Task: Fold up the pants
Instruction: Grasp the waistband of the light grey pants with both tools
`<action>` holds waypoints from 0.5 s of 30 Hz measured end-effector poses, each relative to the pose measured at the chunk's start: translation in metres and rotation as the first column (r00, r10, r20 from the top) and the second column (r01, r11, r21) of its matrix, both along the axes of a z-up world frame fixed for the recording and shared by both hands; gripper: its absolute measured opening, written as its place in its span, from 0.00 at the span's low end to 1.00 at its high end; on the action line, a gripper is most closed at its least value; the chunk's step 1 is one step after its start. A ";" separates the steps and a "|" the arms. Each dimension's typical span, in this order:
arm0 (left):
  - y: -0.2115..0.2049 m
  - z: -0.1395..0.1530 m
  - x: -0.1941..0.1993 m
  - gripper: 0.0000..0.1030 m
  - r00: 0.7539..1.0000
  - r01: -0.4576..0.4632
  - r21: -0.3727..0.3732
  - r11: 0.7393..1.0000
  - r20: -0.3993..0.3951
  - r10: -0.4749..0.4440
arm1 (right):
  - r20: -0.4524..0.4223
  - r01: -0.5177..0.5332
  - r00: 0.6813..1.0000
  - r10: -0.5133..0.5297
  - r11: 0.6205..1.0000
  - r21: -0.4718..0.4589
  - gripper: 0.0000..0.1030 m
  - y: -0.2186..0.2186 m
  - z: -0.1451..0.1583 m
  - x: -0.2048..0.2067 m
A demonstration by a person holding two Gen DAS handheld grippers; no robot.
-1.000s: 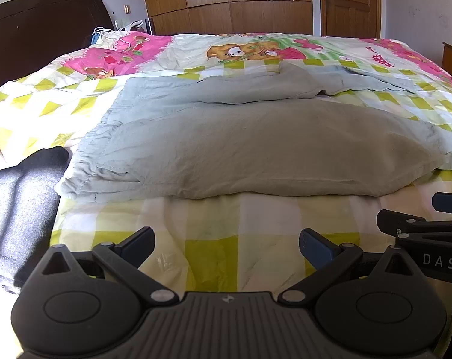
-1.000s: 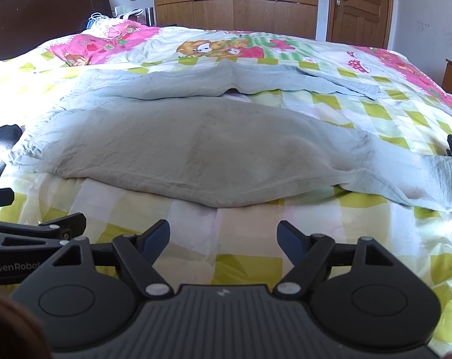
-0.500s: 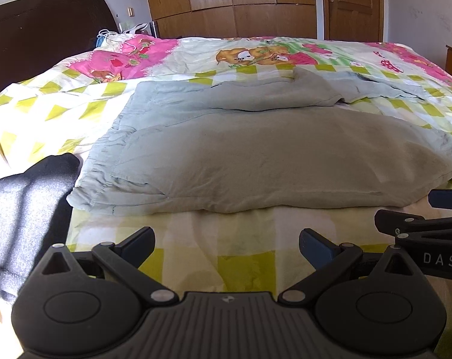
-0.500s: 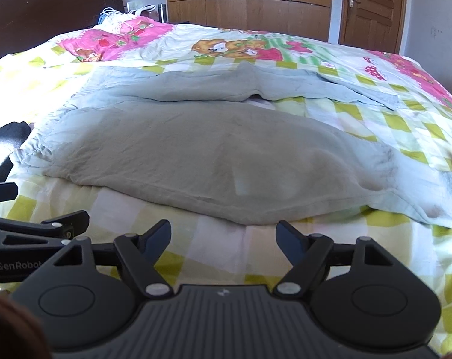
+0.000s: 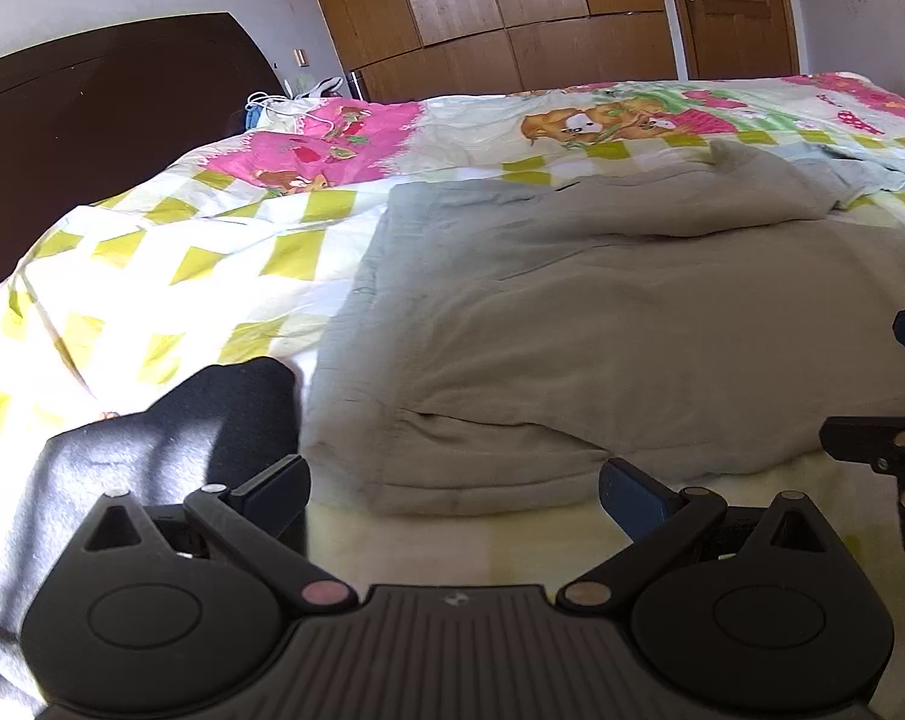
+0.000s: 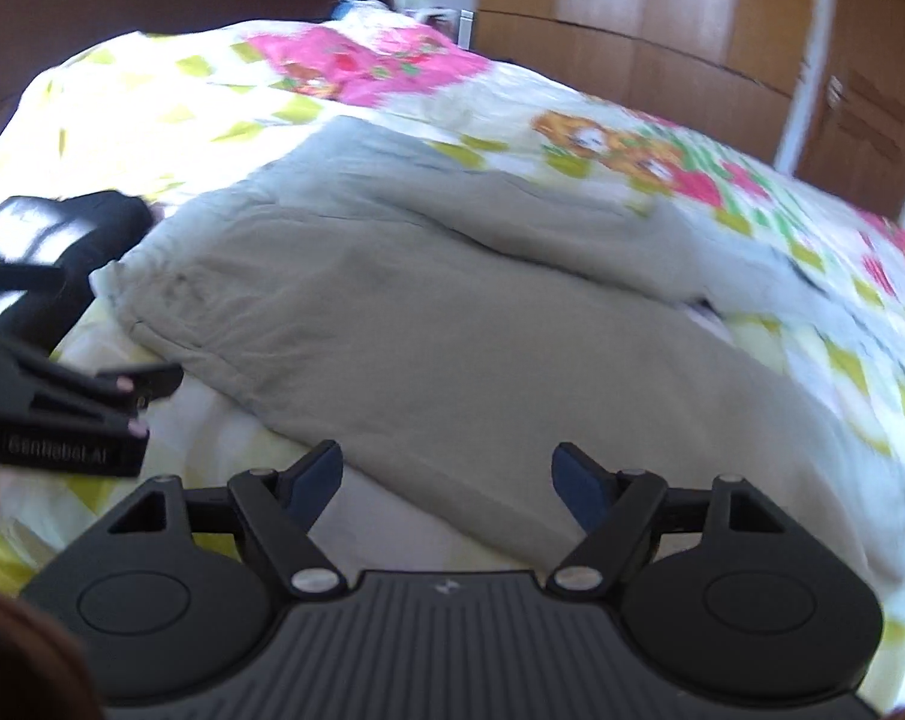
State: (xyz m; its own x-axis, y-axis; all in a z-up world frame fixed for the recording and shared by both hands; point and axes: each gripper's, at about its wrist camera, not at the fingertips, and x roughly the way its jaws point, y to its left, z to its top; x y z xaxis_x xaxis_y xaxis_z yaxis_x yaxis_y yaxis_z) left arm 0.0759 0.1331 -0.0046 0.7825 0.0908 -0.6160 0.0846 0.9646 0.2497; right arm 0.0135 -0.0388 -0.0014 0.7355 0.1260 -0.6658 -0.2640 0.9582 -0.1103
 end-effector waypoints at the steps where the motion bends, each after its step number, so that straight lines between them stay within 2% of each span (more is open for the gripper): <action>1: 0.006 -0.002 0.005 1.00 1.000 0.003 0.011 1.000 0.002 -0.003 | 0.006 -0.037 0.999 0.037 0.999 -0.015 0.75 0.007 -0.001 0.005; 5: 0.025 -0.017 0.031 1.00 0.998 0.026 0.045 0.999 -0.051 -0.023 | -0.009 -0.172 0.985 0.172 0.984 -0.053 0.72 0.033 -0.006 0.017; 8: 0.038 -0.026 0.043 1.00 0.994 0.049 0.004 0.999 -0.101 -0.048 | -0.013 -0.272 0.962 0.272 0.956 -0.107 0.64 0.052 -0.012 0.018; 9: 0.041 -0.026 0.045 1.00 0.992 0.049 -0.017 0.999 -0.112 -0.051 | -0.015 -0.295 0.955 0.296 0.946 -0.133 0.57 0.058 -0.015 0.018; 11: 0.045 -0.025 0.049 0.91 0.989 0.054 -0.048 0.997 -0.136 -0.060 | -0.043 -0.319 0.948 0.317 0.933 -0.166 0.47 0.069 -0.022 0.026; 12: 0.047 -0.025 0.051 0.89 0.985 0.053 -0.066 0.996 -0.159 -0.063 | -0.056 -0.327 0.945 0.322 0.930 -0.168 0.44 0.072 -0.025 0.030; 14: 0.052 -0.025 0.053 0.79 0.979 0.049 -0.107 0.993 -0.190 -0.069 | -0.068 -0.328 0.945 0.321 0.929 -0.173 0.40 0.077 -0.027 0.037; 15: 0.056 -0.024 0.053 0.76 0.977 0.049 -0.129 0.990 -0.201 -0.074 | -0.069 -0.331 0.944 0.324 0.928 -0.172 0.25 0.080 -0.027 0.040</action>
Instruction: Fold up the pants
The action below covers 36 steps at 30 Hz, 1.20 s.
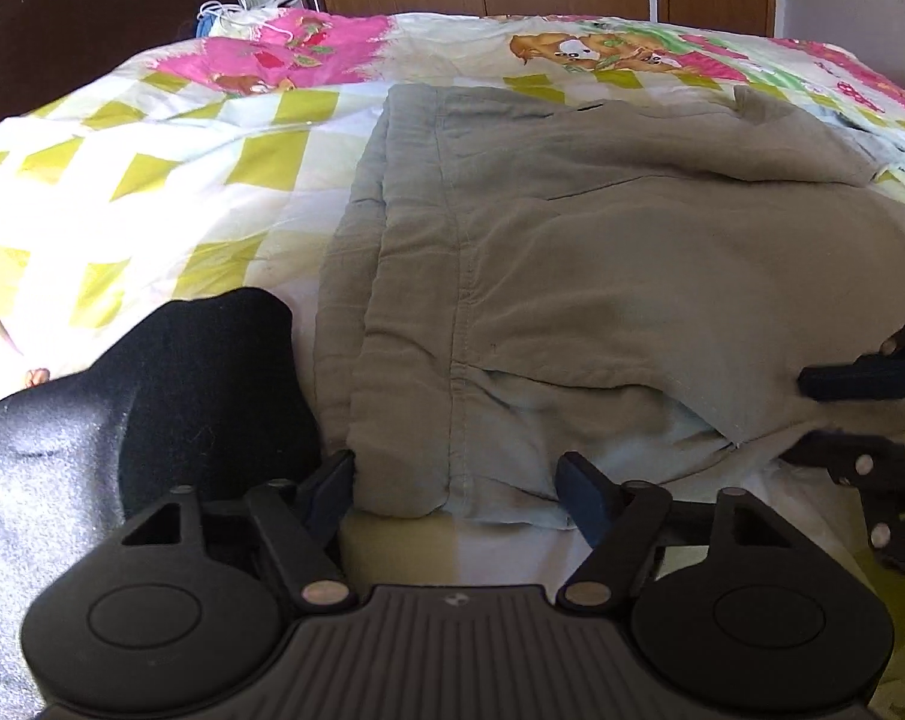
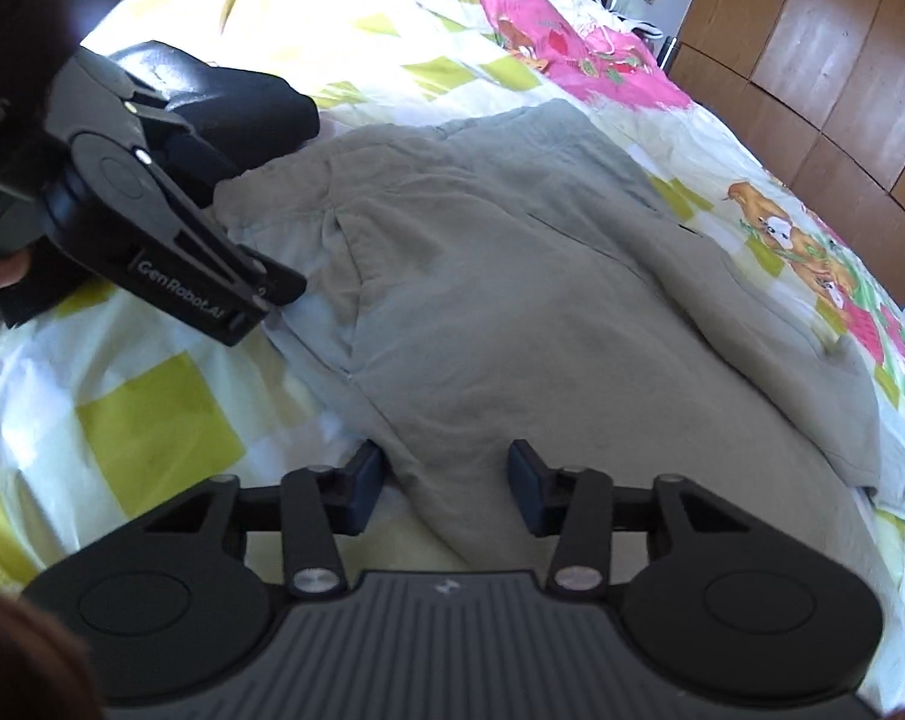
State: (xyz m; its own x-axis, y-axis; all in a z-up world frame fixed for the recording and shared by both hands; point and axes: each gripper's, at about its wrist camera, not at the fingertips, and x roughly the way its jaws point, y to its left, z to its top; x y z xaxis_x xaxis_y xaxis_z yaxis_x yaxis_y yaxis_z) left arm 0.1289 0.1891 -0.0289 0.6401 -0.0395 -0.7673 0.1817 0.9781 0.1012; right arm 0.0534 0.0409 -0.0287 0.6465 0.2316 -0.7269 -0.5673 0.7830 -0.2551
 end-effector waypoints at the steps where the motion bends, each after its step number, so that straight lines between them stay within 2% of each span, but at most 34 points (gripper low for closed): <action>1: 0.004 0.001 -0.001 0.64 1.000 -0.008 -0.014 1.000 -0.009 0.008 | -0.011 -0.003 1.000 0.003 1.000 0.004 0.11 0.002 0.001 0.001; 2: 0.007 0.002 -0.002 0.54 1.000 -0.024 -0.017 1.000 -0.019 0.023 | -0.026 -0.001 1.000 0.001 1.000 0.002 0.09 0.005 0.002 0.003; 4: 0.014 0.006 -0.007 0.49 0.999 -0.035 -0.037 0.999 -0.042 0.033 | -0.029 -0.009 1.000 0.009 1.000 -0.009 0.06 0.007 0.003 0.000; 7: 0.018 0.010 -0.021 0.42 0.997 -0.035 -0.028 0.999 -0.065 0.033 | -0.074 -0.049 0.996 0.051 0.998 0.029 0.04 0.006 0.007 -0.013; 8: 0.019 0.012 -0.028 0.28 0.997 -0.034 -0.017 0.999 -0.075 0.032 | -0.081 -0.074 0.994 0.077 0.997 0.038 0.04 0.006 0.010 -0.020; 9: 0.020 0.012 -0.036 0.19 0.995 -0.043 0.013 0.999 -0.091 0.044 | -0.081 -0.095 0.992 0.098 0.995 0.039 0.04 0.007 0.012 -0.028; 10: 0.023 0.012 -0.044 0.17 0.993 -0.049 0.025 0.998 -0.103 0.051 | -0.078 -0.113 0.990 0.115 0.993 0.032 0.04 0.008 0.014 -0.037; 12: 0.031 0.014 -0.061 0.17 0.992 -0.058 -0.002 0.998 -0.113 0.058 | -0.093 -0.133 0.986 0.137 0.990 0.040 0.05 0.007 0.016 -0.048; 15: 0.029 0.021 -0.080 0.18 0.996 -0.049 -0.006 0.999 -0.068 0.049 | -0.138 -0.148 0.978 0.156 0.987 0.066 0.06 0.007 0.013 -0.058; 18: 0.017 0.031 -0.085 0.19 0.999 -0.033 -0.014 0.999 -0.034 0.033 | -0.161 -0.124 0.978 0.134 0.990 0.072 0.11 0.008 0.006 -0.058; 20: 0.005 0.039 -0.085 0.21 1.000 -0.016 0.009 1.000 -0.003 0.016 | -0.161 -0.075 0.982 0.094 0.989 0.125 0.13 -0.001 0.013 -0.059; 22: -0.010 0.047 -0.082 0.22 0.999 0.006 0.023 1.000 0.032 -0.007 | -0.143 -0.024 0.988 0.049 0.984 0.174 0.19 -0.020 0.026 -0.061; 24: -0.029 0.056 -0.078 0.23 0.997 0.048 -0.018 0.999 0.060 -0.047 | -0.117 0.043 0.993 -0.019 0.978 0.206 0.22 -0.047 0.038 -0.063; 26: -0.056 0.060 -0.069 0.24 0.992 0.113 -0.071 0.991 0.068 -0.108 | -0.106 0.161 0.985 -0.140 0.960 0.231 0.22 -0.087 0.047 -0.067; 28: -0.090 0.058 -0.061 0.24 0.981 0.191 -0.119 0.974 0.069 -0.184 | -0.115 0.316 0.948 -0.297 0.918 0.238 0.23 -0.139 0.051 -0.070; 30: -0.132 0.052 -0.051 0.25 0.962 0.271 -0.160 0.949 0.058 -0.265 | -0.111 0.474 0.880 -0.461 0.851 0.224 0.23 -0.196 0.050 -0.077; 32: -0.176 0.047 -0.045 0.25 0.935 0.355 -0.186 0.916 0.050 -0.352 | -0.112 0.618 0.786 -0.609 0.762 0.194 0.23 -0.252 0.046 -0.086; 36: -0.259 0.036 -0.044 0.26 0.863 0.501 -0.198 0.842 0.036 -0.505 | -0.132 0.825 0.556 -0.820 0.527 0.204 0.24 -0.358 0.039 -0.115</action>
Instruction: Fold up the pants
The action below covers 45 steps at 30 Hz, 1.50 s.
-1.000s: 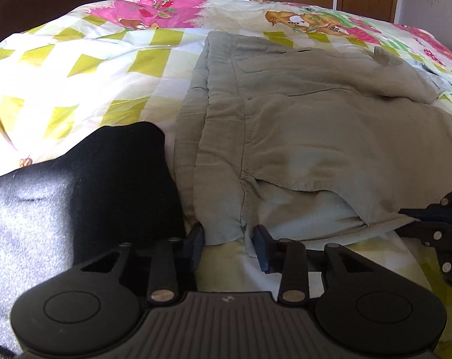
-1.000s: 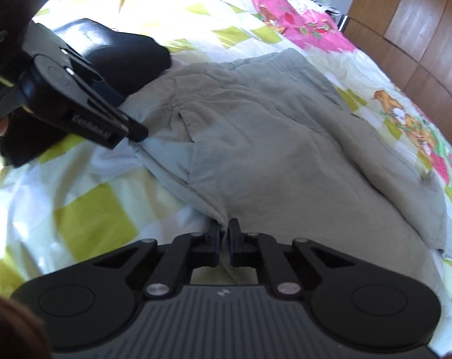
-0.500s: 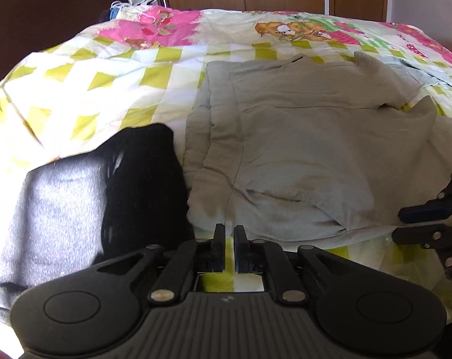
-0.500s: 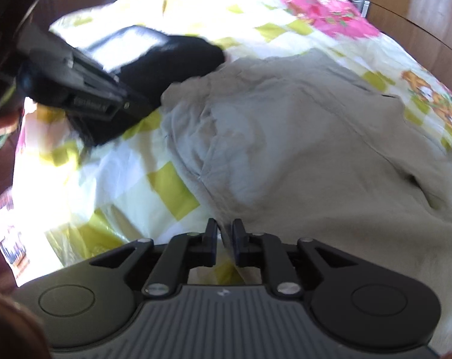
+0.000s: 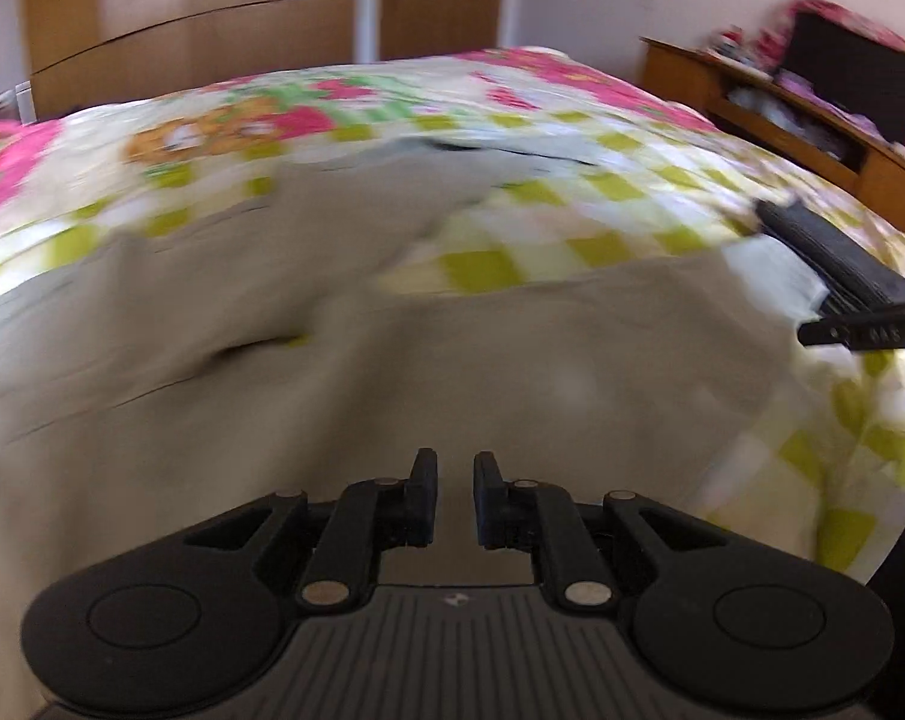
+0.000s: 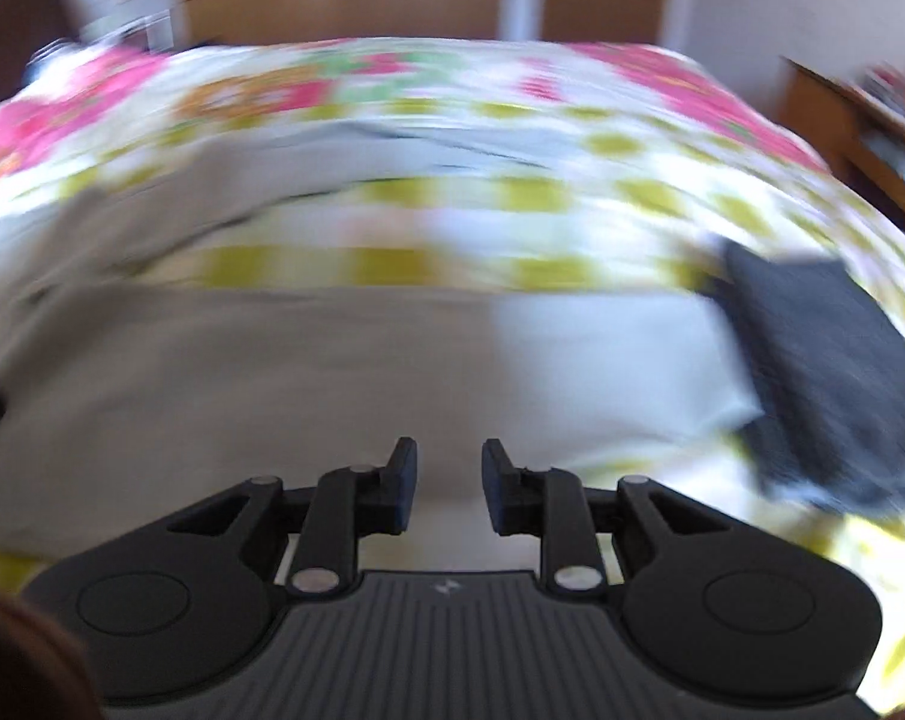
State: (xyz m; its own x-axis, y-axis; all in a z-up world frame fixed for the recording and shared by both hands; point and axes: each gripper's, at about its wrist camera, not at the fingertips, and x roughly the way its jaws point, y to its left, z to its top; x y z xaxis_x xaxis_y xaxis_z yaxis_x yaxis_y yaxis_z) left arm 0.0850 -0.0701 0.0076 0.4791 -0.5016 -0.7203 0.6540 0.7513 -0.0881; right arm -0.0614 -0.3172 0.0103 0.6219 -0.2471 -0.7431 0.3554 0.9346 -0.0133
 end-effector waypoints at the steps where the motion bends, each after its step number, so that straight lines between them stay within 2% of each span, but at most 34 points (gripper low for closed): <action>1: -0.018 -0.002 -0.002 0.27 1.000 0.029 0.006 1.000 0.005 -0.029 | -0.001 0.059 0.998 -0.059 0.998 0.004 0.24 -0.020 -0.003 -0.006; 4: -0.067 -0.008 -0.004 0.28 0.996 0.091 0.015 0.996 -0.007 -0.091 | -0.030 0.189 0.981 -0.190 0.982 -0.017 0.23 -0.071 -0.018 -0.021; 6: -0.094 -0.011 -0.004 0.28 0.994 0.109 0.013 0.994 -0.031 -0.109 | -0.049 0.251 0.967 -0.251 0.968 -0.011 0.00 -0.096 -0.027 -0.025; 9: -0.124 -0.014 -0.008 0.28 0.990 0.134 0.027 0.991 -0.041 -0.133 | -0.036 0.297 0.955 -0.295 0.952 0.073 0.00 -0.121 -0.037 -0.035; 12: -0.140 -0.013 -0.011 0.29 0.987 0.157 0.041 0.987 -0.036 -0.156 | -0.015 0.340 0.940 -0.340 0.940 0.040 0.00 -0.133 -0.042 -0.036; 15: -0.147 -0.014 -0.010 0.29 0.987 0.159 0.048 0.986 -0.034 -0.158 | 0.007 0.414 0.909 -0.416 0.906 0.082 0.00 -0.166 -0.042 -0.040; 16: -0.147 -0.014 -0.011 0.30 0.987 0.159 0.045 0.986 -0.033 -0.158 | 0.009 0.432 0.900 -0.435 0.896 0.106 0.04 -0.175 -0.039 -0.041; 17: -0.149 -0.015 -0.011 0.31 0.987 0.159 0.041 0.986 -0.033 -0.158 | 0.015 0.419 0.905 -0.425 0.897 0.140 0.13 -0.178 -0.033 -0.044; 19: -0.149 -0.016 -0.012 0.32 0.988 0.151 0.034 0.988 -0.034 -0.150 | 0.052 0.339 0.932 -0.360 0.911 0.233 0.15 -0.170 -0.023 -0.049; 20: -0.149 -0.016 -0.012 0.32 0.989 0.148 0.030 0.989 -0.037 -0.146 | 0.059 0.303 0.941 -0.334 0.906 0.295 0.20 -0.166 -0.023 -0.050; 22: -0.147 -0.016 -0.013 0.33 0.989 0.143 0.025 0.989 -0.042 -0.142 | 0.058 0.258 0.950 -0.307 0.875 0.409 0.26 -0.161 -0.030 -0.047; 26: -0.142 -0.015 -0.017 0.35 0.989 0.145 0.020 0.989 -0.036 -0.144 | 0.066 0.271 0.937 -0.343 0.833 0.483 0.32 -0.158 -0.041 -0.037; 29: -0.139 -0.017 -0.019 0.37 0.988 0.153 0.022 0.988 -0.028 -0.152 | 0.079 0.251 0.929 -0.361 0.772 0.583 0.32 -0.167 -0.041 -0.037; 33: -0.136 -0.016 -0.019 0.37 0.989 0.144 0.015 0.989 -0.030 -0.144 | 0.066 0.269 0.918 -0.391 0.736 0.621 0.29 -0.173 -0.051 -0.026; 35: -0.134 -0.015 -0.020 0.38 0.990 0.142 0.021 0.990 -0.025 -0.141 | 0.067 0.275 0.906 -0.417 0.703 0.656 0.15 -0.175 -0.055 -0.022; 36: -0.133 -0.014 -0.020 0.38 0.990 0.140 0.026 0.990 -0.021 -0.140 | 0.062 0.280 0.903 -0.425 0.692 0.666 0.03 -0.176 -0.055 -0.020; 38: -0.131 -0.010 -0.021 0.38 0.990 0.140 0.028 0.990 -0.012 -0.139 | 0.069 0.278 0.894 -0.443 0.670 0.689 0.03 -0.177 -0.051 -0.018; 42: -0.130 0.001 -0.024 0.38 0.989 0.149 0.001 0.989 0.001 -0.149 | 0.183 0.226 0.865 -0.467 0.689 0.689 0.02 -0.185 -0.014 -0.037; 45: -0.131 0.003 -0.033 0.40 0.984 0.180 -0.014 0.983 0.000 -0.180 | 0.227 0.214 0.859 -0.459 0.725 0.655 0.02 -0.187 0.014 -0.063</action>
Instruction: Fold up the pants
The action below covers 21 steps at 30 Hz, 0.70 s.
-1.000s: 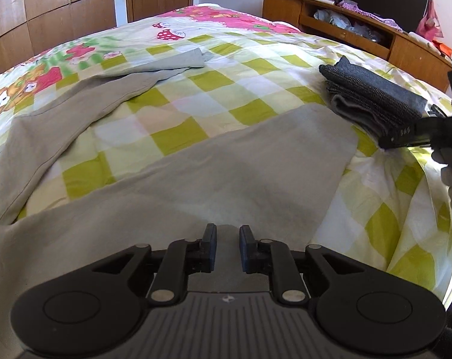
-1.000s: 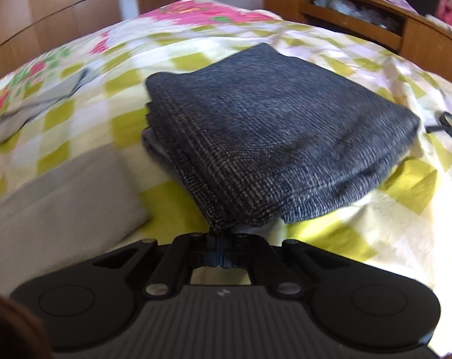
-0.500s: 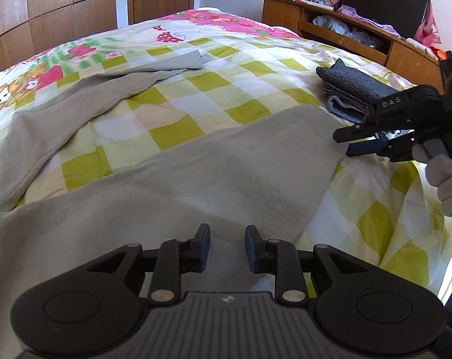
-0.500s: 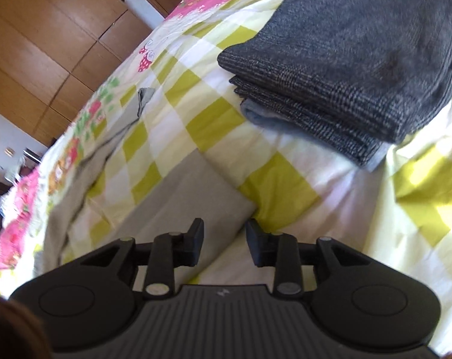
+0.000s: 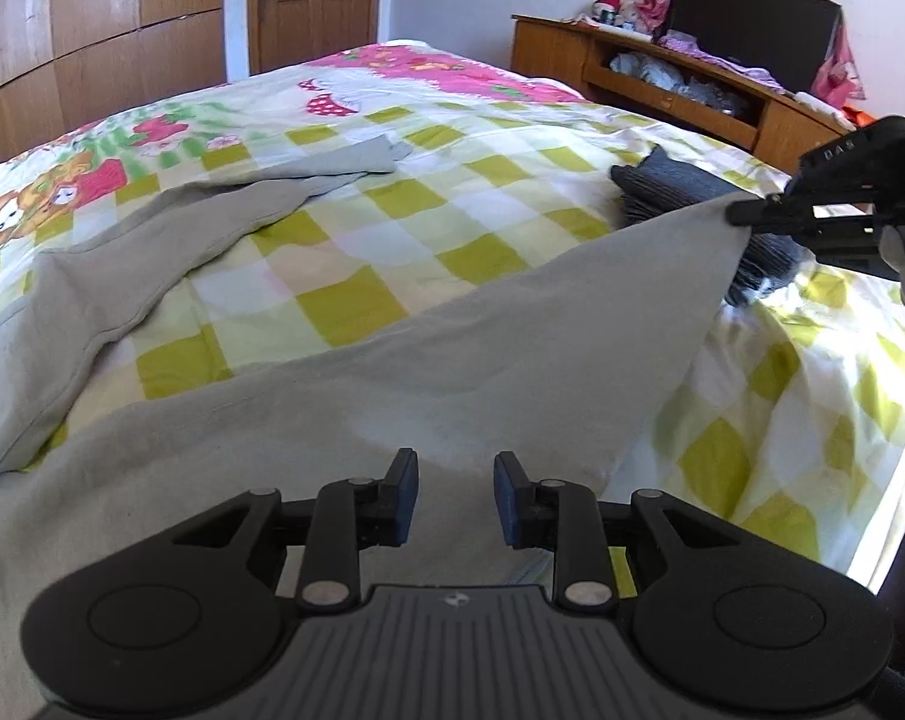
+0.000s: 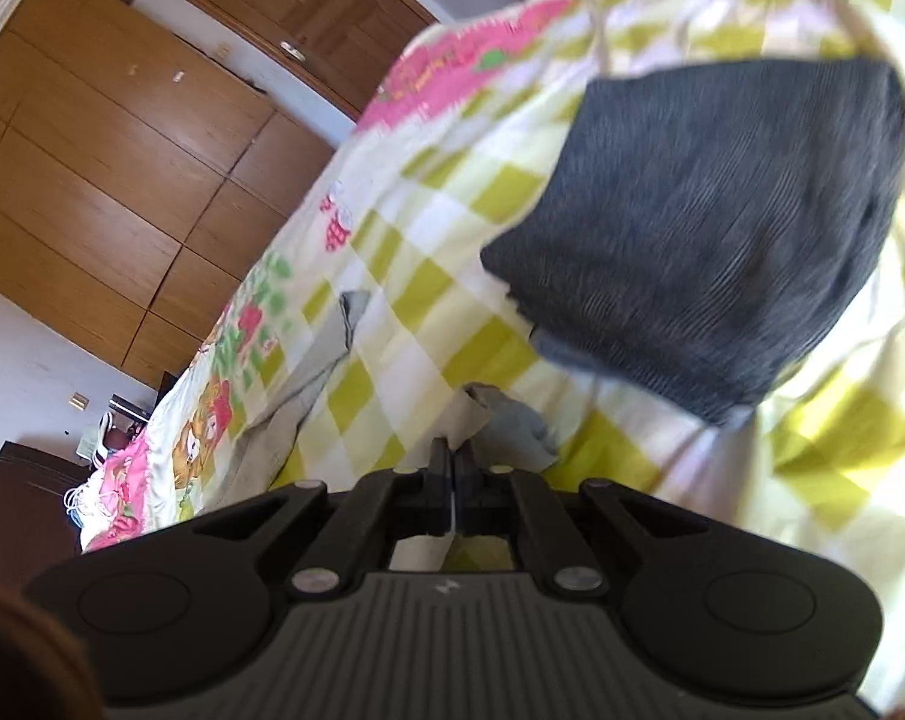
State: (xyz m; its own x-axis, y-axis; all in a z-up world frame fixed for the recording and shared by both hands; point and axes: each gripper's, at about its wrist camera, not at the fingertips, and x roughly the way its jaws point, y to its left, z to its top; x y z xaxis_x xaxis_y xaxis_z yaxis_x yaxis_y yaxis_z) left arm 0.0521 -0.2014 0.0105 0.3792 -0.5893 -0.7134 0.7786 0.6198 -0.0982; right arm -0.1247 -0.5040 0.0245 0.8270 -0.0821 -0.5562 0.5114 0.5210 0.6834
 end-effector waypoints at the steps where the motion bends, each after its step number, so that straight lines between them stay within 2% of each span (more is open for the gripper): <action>1: -0.002 -0.004 -0.003 0.43 1.000 0.014 0.011 1.000 -0.006 -0.014 | -0.014 0.003 1.000 -0.003 1.000 -0.013 0.02 -0.001 0.003 -0.008; 3: -0.004 -0.014 -0.008 0.43 0.999 0.030 0.047 0.998 -0.022 -0.029 | -0.091 0.008 0.996 -0.011 0.999 -0.038 0.03 -0.002 -0.003 -0.021; 5: -0.001 -0.018 -0.012 0.43 0.999 0.042 0.064 0.997 -0.031 -0.040 | -0.230 -0.002 0.973 -0.015 0.997 -0.072 0.03 -0.001 -0.020 -0.022; 6: 0.002 -0.017 -0.015 0.43 0.999 0.043 0.067 0.997 -0.025 -0.041 | -0.258 -0.004 0.966 -0.017 0.997 -0.081 0.03 0.002 -0.026 -0.022; 7: 0.005 -0.015 -0.016 0.43 0.999 0.042 0.065 0.997 -0.023 -0.041 | -0.271 -0.020 0.963 -0.006 0.995 -0.095 0.08 0.005 -0.030 -0.022; 10: 0.018 -0.008 -0.016 0.43 1.000 0.024 0.063 0.998 -0.004 -0.023 | -0.269 -0.030 0.963 -0.003 0.992 -0.120 0.08 0.013 -0.026 -0.022; 12: 0.030 -0.004 -0.013 0.43 1.000 0.004 0.064 0.998 0.011 -0.004 | -0.281 -0.021 0.959 -0.044 0.975 -0.221 0.09 0.022 -0.015 -0.020; 15: 0.053 -0.003 -0.007 0.44 0.998 -0.050 0.068 0.996 0.026 0.048 | -0.286 -0.028 0.954 -0.088 0.925 -0.379 0.09 0.039 0.004 -0.019; 17: 0.072 -0.006 -0.001 0.45 0.995 -0.096 0.082 0.992 0.034 0.094 | -0.286 -0.091 0.957 -0.037 0.903 -0.419 0.09 0.055 0.012 -0.010; 21: 0.122 -0.020 0.011 0.45 0.982 -0.189 0.135 0.973 0.006 0.190 | -0.315 -0.230 0.944 0.097 0.879 -0.417 0.12 0.090 0.009 0.020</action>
